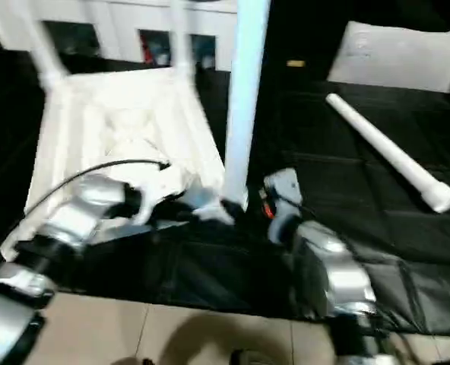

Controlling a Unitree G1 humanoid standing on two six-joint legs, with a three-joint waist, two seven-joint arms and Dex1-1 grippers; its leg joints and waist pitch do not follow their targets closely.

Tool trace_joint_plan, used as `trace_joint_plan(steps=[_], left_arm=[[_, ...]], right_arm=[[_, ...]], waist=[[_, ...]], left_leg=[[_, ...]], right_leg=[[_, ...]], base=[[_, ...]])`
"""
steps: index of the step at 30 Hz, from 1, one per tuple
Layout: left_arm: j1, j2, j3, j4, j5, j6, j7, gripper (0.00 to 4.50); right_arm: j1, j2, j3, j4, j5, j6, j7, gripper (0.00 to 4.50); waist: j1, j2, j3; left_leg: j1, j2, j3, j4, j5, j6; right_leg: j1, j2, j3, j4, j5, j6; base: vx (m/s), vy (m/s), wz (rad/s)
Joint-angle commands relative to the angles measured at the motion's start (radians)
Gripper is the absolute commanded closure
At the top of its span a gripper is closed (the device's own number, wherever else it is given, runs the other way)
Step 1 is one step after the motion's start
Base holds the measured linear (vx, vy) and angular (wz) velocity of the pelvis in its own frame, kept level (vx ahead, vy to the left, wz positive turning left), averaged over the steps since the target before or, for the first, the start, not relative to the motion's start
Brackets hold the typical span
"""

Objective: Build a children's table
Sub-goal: Rotate leg to tighten

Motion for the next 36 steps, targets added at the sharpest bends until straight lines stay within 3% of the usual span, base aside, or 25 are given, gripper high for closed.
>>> trace_joint_plan(steps=[1,6,8,19,20,24,25,30,31,33,36], left_arm=[[-0.007,0.000,-0.044,0.007,-0.006,-0.050,-0.085,4.50],[-0.022,0.025,-0.067,0.028,-0.019,-0.093,-0.209,4.50],[-0.031,0.027,-0.084,0.032,-0.024,-0.111,-0.264,4.50],[-0.058,0.019,-0.111,0.080,-0.015,-0.190,-0.358,4.50],[-0.058,0.019,-0.111,0.080,-0.015,-0.190,-0.358,4.50],[-0.065,0.021,-0.114,0.090,-0.012,-0.202,-0.364,4.50],[-0.070,0.021,-0.114,0.099,-0.010,-0.210,-0.366,4.50],[-0.079,0.020,-0.111,0.121,-0.005,-0.228,-0.365,4.50],[-0.079,0.022,-0.111,0.124,-0.005,-0.230,-0.366,4.50],[-0.080,0.023,-0.111,0.128,-0.005,-0.233,-0.367,4.50],[-0.083,0.027,-0.113,0.141,-0.002,-0.241,-0.368,4.50]], right_arm=[[0.005,-0.044,0.001,-0.029,0.017,-0.020,0.072,0.22],[0.000,-0.164,0.036,-0.040,0.027,-0.042,0.245,0.05],[-0.011,-0.203,0.075,-0.029,0.011,-0.069,0.313,0.05],[-0.070,-0.232,0.166,0.036,0.004,-0.118,0.468,0.05],[-0.070,-0.232,0.166,0.036,0.004,-0.118,0.468,0.31],[-0.083,-0.233,0.178,0.052,0.008,-0.116,0.492,0.39],[-0.089,-0.235,0.183,0.062,0.008,-0.116,0.505,0.61],[-0.093,-0.243,0.194,0.079,0.004,-0.126,0.536,1.04],[-0.092,-0.244,0.195,0.078,0.004,-0.124,0.542,1.14],[-0.092,-0.246,0.197,0.078,0.004,-0.123,0.551,1.36],[-0.094,-0.248,0.201,0.083,0.004,-0.126,0.557,1.54]], waist=[[-0.004,0.002,-0.062],[0.008,-0.001,-0.062],[0.010,-0.003,-0.060],[0.029,-0.002,-0.058],[0.028,-0.004,-0.058],[0.027,-0.006,-0.059],[0.027,-0.008,-0.059],[0.030,-0.007,-0.062],[0.031,-0.001,-0.063],[0.031,-0.008,-0.063],[0.032,-0.005,-0.064]], left_leg=[[0.001,0.028,0.002,-0.058,-0.062,0.124],[0.002,0.027,0.003,-0.056,-0.070,0.131],[0.002,0.027,0.004,-0.056,-0.081,0.132],[0.002,0.034,0.003,-0.057,-0.119,0.103],[0.001,0.033,0.003,-0.057,-0.125,0.101],[0.000,0.031,0.003,-0.056,-0.121,0.100],[0.000,0.031,0.003,-0.055,-0.120,0.100],[-0.001,0.032,0.003,-0.053,-0.096,0.110],[-0.001,0.032,0.002,-0.053,-0.097,0.111],[-0.001,0.031,0.003,-0.053,-0.103,0.110],[-0.002,0.031,0.003,-0.052,-0.100,0.109]], right_leg=[[0.066,-0.066,0.063,-0.046,-0.018,-0.264],[0.071,-0.067,0.062,-0.046,-0.031,-0.267],[0.069,-0.067,0.061,-0.049,-0.056,-0.265],[0.064,-0.070,0.060,-0.050,-0.128,-0.255],[0.065,-0.069,0.060,-0.051,-0.133,-0.254],[0.066,-0.069,0.060,-0.051,-0.141,-0.249],[0.066,-0.069,0.060,-0.052,-0.145,-0.248],[0.066,-0.068,0.059,-0.046,-0.105,-0.257],[0.066,-0.069,0.059,-0.045,-0.102,-0.260],[0.068,-0.068,0.058,-0.047,-0.106,-0.259],[0.068,-0.070,0.059,-0.046,-0.107,-0.259]], base=[[0.000,0.000,0.00],[0.000,0.000,0.00],[0.000,0.000,0.00],[0.000,0.000,0.00],[0.000,0.000,0.00],[0.000,0.000,0.00],[0.000,0.000,0.00],[0.000,0.000,0.00],[0.000,0.000,0.00],[0.000,0.000,0.00],[0.000,0.000,0.00]])
